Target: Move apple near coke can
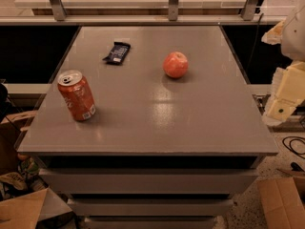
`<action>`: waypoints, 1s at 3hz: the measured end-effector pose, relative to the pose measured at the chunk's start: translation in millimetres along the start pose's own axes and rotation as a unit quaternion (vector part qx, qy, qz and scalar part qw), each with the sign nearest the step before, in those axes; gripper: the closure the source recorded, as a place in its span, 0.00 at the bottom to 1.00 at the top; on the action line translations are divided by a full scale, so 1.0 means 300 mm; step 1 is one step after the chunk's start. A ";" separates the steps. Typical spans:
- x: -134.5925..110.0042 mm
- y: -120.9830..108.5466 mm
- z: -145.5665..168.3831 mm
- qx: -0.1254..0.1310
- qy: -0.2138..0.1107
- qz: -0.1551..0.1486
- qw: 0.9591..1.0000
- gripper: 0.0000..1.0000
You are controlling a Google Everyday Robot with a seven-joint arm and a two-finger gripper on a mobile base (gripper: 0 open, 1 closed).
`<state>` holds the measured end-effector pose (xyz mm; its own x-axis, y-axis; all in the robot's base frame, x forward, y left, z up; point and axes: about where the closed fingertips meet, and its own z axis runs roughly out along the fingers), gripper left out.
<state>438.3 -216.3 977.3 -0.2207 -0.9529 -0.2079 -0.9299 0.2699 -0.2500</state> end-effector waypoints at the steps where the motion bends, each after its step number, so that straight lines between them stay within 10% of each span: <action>1: 0.000 0.000 0.000 0.000 0.000 0.000 1.000 0.00; 3: -0.070 -0.152 0.108 -0.004 -0.004 0.038 0.999 0.00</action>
Offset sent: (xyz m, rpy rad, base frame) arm 0.0475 0.0090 -0.0151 0.0237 0.0352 -0.1343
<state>494.7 -204.1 962.5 -0.2895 -0.9284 -0.2328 -0.9127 0.3411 -0.2252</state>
